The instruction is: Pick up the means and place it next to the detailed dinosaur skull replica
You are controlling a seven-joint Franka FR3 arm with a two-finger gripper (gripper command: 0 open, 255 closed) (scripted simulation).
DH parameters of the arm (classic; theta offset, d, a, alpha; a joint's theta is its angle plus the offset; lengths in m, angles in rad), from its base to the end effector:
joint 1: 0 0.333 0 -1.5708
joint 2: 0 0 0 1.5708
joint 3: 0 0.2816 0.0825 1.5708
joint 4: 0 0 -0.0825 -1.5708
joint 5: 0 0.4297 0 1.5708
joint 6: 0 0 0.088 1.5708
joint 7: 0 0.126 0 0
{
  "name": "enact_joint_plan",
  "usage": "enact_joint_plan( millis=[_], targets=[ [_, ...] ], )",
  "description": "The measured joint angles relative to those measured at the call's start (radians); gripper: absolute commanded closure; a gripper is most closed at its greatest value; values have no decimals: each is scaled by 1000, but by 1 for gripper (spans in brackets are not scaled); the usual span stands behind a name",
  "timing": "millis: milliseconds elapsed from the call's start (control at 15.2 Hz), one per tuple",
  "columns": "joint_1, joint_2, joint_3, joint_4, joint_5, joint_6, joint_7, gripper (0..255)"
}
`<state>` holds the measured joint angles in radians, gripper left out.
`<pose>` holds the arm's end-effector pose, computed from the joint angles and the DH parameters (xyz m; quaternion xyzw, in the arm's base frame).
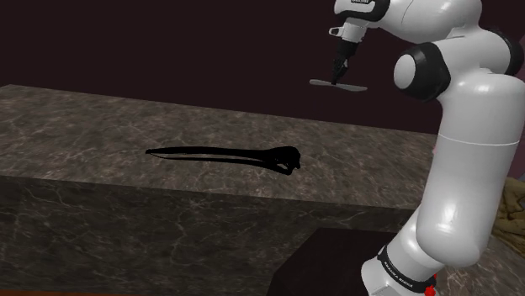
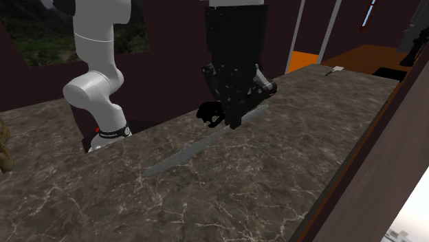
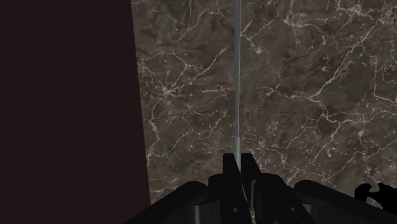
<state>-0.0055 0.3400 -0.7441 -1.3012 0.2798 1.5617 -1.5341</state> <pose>0.5573 -0.3775 0.5395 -0.9172 -0.3975 -0.0246 0.0087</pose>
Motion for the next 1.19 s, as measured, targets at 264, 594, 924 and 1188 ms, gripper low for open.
enact_joint_plan(
  millis=[264,594,924,1188],
  targets=[
    [-25,22,1,88,15,-69,0,255],
    [0,-34,-11,56,-17,-83,4,255],
    [102,-279,-28,-203,-183,-6,45,255],
    [125,-492,3,-385,-329,21,102,255]
  ],
)
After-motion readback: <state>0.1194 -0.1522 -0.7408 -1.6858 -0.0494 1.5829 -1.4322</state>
